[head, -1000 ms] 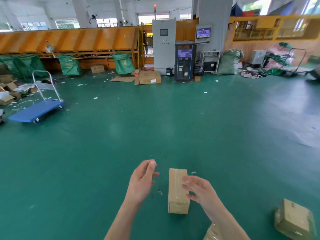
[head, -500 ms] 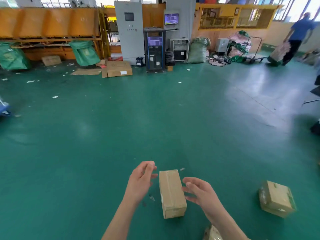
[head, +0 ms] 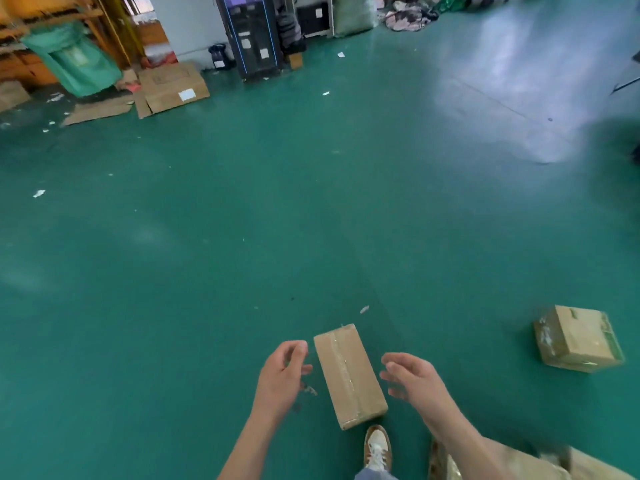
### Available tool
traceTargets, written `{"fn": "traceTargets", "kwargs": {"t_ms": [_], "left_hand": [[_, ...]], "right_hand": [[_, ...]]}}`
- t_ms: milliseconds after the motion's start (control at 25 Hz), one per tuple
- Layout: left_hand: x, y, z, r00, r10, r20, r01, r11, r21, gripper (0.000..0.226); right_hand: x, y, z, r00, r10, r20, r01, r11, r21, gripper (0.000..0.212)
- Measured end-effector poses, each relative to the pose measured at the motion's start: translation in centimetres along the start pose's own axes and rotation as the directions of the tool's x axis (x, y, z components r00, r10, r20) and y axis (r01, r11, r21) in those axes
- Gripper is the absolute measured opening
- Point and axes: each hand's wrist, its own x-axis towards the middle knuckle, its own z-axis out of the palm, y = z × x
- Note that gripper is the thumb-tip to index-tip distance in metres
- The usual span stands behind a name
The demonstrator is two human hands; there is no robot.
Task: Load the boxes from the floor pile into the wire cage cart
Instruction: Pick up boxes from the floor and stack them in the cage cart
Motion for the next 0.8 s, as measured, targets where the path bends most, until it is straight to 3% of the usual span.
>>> {"fn": "traceTargets", "kwargs": {"t_ms": [240,560,680,800], "left_hand": [[9.0,1.7,4.8,0.993,-0.064,0.099,0.056,0.995,0.085,0.018],[23.3,-0.1,7.5,0.949,-0.139,0.282,0.029,0.931,0.363,0.015],[28.9,-2.8,9.3,0.9,-0.204,0.385,-0.021,0.862,0.507,0.021],[33.4,-6.6,11.5,0.854,-0.267,0.446,-0.055,0.807,0.588,0.027]], "right_hand": [[7.9,1.1,-1.8,0.991,0.131,-0.034,-0.132,0.991,-0.001,0.017],[15.2,7.3,0.1,0.91,0.369,-0.191,-0.321,0.916,0.239,0.018],[17.5,10.8,2.3,0.841,0.484,-0.241,-0.372,0.842,0.391,0.017],[19.7,15.3,5.1,0.739,0.64,-0.213,-0.417,0.682,0.6,0.015]]}}
